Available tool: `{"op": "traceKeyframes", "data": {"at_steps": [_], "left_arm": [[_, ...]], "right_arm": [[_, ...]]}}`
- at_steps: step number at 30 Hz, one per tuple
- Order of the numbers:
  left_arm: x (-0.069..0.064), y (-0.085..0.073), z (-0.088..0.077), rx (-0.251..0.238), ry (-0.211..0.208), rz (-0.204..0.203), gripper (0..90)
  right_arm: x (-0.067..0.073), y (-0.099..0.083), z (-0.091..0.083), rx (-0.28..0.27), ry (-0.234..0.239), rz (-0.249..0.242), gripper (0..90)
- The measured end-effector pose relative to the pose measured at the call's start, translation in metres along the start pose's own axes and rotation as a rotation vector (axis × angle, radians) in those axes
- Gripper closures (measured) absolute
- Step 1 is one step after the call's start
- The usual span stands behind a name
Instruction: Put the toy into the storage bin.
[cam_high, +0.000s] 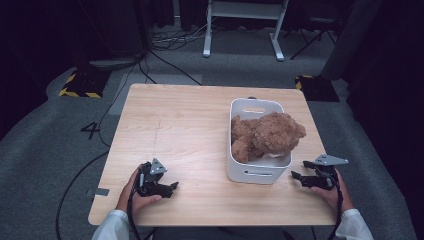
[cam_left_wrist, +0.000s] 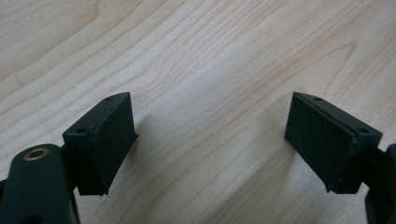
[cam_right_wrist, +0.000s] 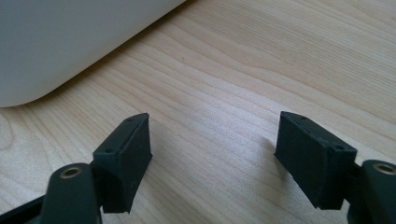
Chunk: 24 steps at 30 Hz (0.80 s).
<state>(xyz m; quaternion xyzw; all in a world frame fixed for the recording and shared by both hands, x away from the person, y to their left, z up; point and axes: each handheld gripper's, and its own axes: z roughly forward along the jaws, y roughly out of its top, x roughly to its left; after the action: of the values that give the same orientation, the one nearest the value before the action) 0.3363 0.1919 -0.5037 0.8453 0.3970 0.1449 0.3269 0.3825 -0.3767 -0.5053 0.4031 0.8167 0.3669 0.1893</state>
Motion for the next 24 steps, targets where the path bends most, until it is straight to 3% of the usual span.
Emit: {"op": "traceKeyframes", "data": {"at_steps": [4,24], "left_arm": [[0.0,-0.0069,-0.0024,-0.029,0.009,-0.011,16.0],[-0.0008,-0.0087,-0.0039,-0.029,0.018,-0.022,15.7]], "right_arm": [[0.0,0.0,0.0,0.0,0.0,0.0,26.6],[0.0001,0.0004,0.0005,0.001,0.004,-0.004,25.8]]}}
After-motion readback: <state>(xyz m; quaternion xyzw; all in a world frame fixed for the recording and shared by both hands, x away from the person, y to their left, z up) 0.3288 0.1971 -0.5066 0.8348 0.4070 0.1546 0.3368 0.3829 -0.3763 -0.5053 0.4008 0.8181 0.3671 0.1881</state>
